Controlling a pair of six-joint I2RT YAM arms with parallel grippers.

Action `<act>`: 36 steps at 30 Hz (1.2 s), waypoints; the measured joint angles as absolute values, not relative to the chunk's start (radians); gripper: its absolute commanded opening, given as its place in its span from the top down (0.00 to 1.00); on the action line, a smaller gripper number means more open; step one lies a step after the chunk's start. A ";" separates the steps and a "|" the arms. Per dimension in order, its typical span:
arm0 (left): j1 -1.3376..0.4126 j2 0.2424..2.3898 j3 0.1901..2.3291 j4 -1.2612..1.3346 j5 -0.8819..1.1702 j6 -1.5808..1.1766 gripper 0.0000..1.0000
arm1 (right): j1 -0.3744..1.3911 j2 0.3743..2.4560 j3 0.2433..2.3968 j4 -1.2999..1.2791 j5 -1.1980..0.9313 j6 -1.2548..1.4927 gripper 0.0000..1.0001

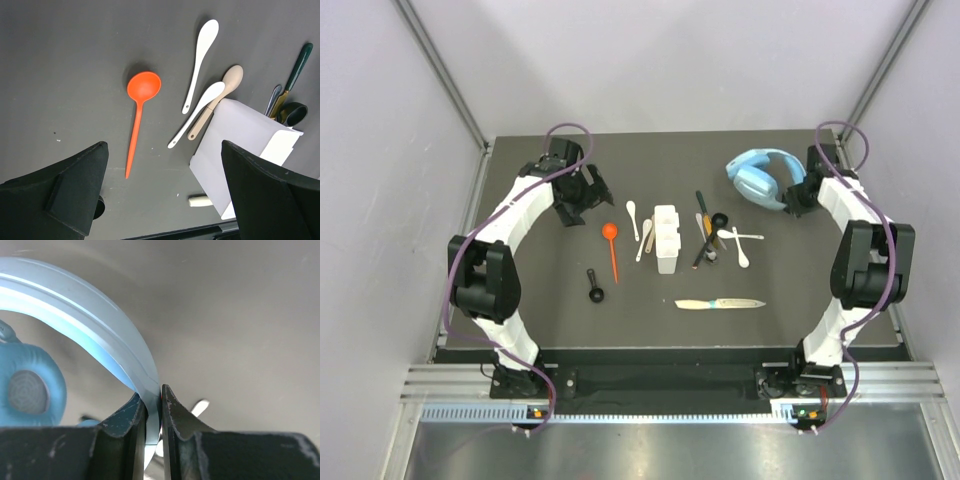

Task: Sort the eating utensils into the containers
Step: Pick up the distractor from the corner of the board, then place the distractor at the center of the board.

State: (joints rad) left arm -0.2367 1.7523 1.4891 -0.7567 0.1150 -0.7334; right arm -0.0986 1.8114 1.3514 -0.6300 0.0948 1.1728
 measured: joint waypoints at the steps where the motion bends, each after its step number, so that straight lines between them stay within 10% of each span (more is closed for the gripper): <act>1: -0.237 1.752 1.488 -0.756 0.115 -0.734 0.01 | -0.091 1.798 1.350 -0.623 0.099 1.189 1.00; 36: -0.217 1.586 1.368 -0.759 -0.104 -0.799 0.01 | 0.163 2.138 2.033 -0.486 -0.319 0.902 1.00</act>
State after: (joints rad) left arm -0.2173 1.5856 1.3682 -0.7593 -0.1040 -0.7990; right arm 0.1631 2.1384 2.0327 -0.4858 -0.3195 0.9016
